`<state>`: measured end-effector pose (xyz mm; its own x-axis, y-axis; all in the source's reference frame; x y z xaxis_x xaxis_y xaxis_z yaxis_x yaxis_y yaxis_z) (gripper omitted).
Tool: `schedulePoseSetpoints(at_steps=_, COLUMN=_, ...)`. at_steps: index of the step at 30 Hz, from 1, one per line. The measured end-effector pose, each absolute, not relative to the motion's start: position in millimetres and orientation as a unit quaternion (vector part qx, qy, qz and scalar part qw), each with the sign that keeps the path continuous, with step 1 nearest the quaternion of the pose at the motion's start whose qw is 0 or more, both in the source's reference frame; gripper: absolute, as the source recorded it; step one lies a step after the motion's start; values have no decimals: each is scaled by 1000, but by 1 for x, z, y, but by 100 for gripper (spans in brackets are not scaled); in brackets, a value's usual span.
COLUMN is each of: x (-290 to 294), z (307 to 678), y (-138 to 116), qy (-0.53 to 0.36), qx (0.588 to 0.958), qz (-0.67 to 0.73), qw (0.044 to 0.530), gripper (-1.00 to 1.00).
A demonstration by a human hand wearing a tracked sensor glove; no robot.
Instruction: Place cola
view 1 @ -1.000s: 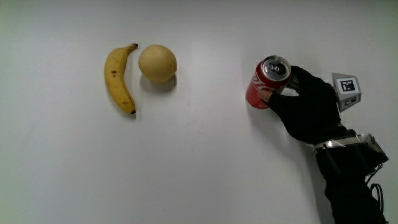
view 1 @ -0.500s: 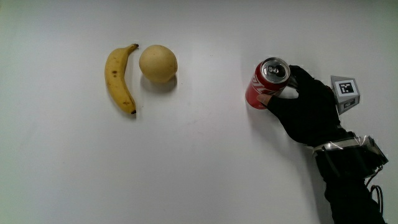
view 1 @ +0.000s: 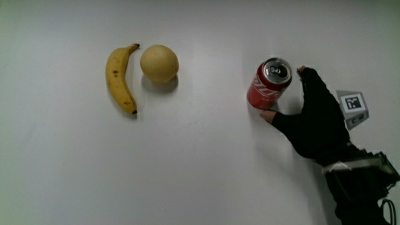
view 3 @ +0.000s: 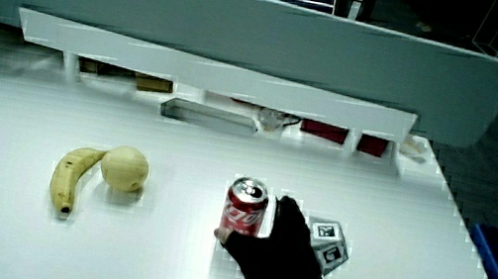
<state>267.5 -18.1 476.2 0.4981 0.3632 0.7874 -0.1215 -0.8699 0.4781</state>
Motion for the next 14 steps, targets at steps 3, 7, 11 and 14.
schedulePoseSetpoints(at_steps=3, x=265, z=468, y=-4, qy=72, qx=847, qz=462, qw=251, gripper=-100)
schedulePoseSetpoints(at_steps=7, x=256, z=450, y=19, qy=85, qx=868, qz=413, qw=262, gripper=-100)
schedulePoseSetpoints(at_steps=11, x=248, z=434, y=44, qy=120, qx=862, qz=410, qw=271, gripper=-100)
schedulePoseSetpoints(at_steps=14, x=246, z=423, y=57, qy=96, qx=873, qz=403, qw=257, gripper=-100)
